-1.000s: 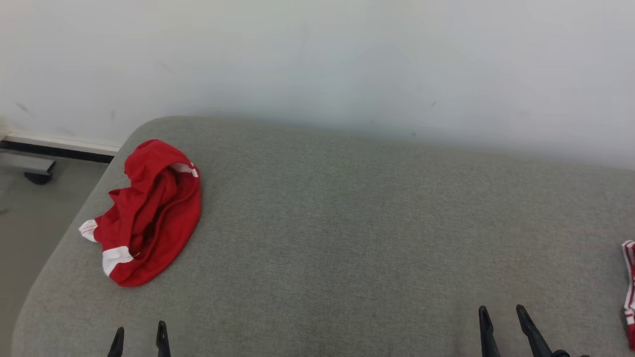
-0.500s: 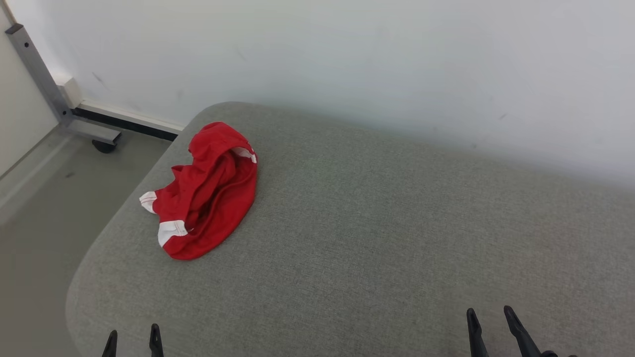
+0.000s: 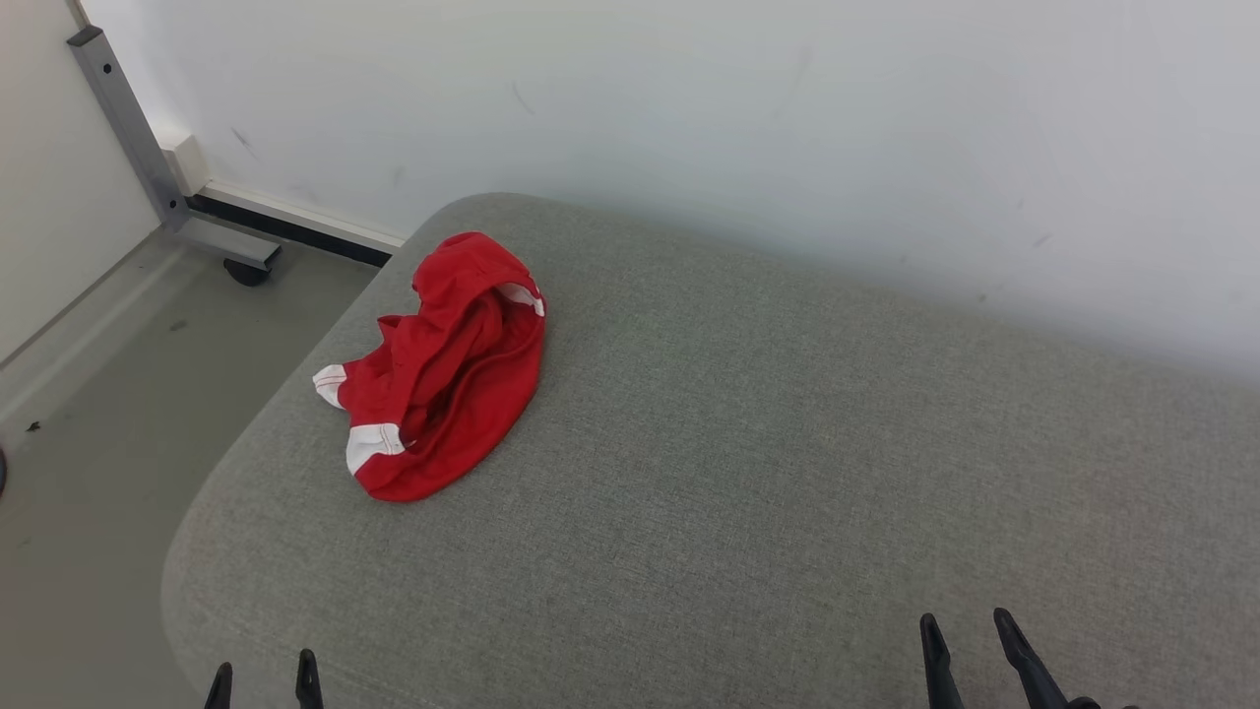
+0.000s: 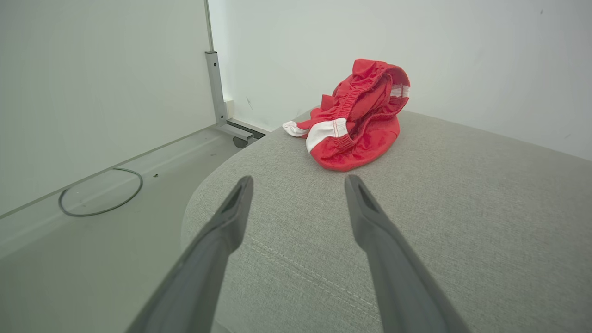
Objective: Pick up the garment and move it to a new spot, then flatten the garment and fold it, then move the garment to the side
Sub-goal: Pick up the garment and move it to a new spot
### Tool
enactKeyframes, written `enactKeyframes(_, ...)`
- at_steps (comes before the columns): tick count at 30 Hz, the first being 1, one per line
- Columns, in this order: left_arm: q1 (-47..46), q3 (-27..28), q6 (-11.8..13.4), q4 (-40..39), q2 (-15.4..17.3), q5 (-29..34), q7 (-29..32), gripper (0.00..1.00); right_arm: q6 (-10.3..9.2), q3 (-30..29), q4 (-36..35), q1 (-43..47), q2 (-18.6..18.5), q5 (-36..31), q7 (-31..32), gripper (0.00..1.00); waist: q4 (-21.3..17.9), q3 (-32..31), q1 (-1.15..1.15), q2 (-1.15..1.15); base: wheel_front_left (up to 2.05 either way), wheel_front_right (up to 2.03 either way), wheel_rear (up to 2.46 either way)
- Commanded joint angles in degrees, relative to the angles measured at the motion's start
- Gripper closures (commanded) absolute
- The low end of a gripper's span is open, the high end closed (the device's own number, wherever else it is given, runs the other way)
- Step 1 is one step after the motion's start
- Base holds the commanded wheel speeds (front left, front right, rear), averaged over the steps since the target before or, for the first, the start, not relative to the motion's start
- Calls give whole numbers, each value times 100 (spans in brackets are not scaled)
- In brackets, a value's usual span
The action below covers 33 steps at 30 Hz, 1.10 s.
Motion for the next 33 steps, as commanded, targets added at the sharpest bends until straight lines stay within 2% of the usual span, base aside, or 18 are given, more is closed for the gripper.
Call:
enactKeyframes(1,54,-3,5,-18,-6,3,-17,0,-16,-15,-12,32,1,-37,-27,0,-2,5,0,0,0,0,0)
enactKeyframes(7,-471,-138,-63,91,-3,134,-17,0,-16,-55,-97,29,1,-168,-27,0,59,154,0,0,0,0,0)
enactKeyframes(9,-763,-190,-99,358,45,107,-17,0,-16,-32,-144,-46,1,-241,-26,0,59,295,0,0,0,0,0)
enactKeyframes(14,-2341,-380,-203,1363,302,-286,223,0,-16,11,-368,-263,-38,-597,177,0,-54,904,0,0,0,0,0)
enactKeyframes(19,-3652,-365,-221,1829,624,-1007,1249,0,-16,71,-715,-427,-206,-717,387,0,-349,1515,0,0,0,0,0)
enactKeyframes(22,-4277,-420,-226,1873,958,-1386,1848,0,-16,125,-915,-496,-287,-740,487,0,-536,1880,0,0,0,0,0)
enactKeyframes(28,-5089,-355,-228,1959,1607,-2013,3004,0,-16,257,-1217,-674,-374,-773,621,0,-917,2518,0,0,0,0,0)
enactKeyframes(33,-5451,-158,-189,2045,1983,-2255,3550,0,-16,278,-1371,-814,-367,-797,608,0,-1211,2941,0,0,0,0,0)
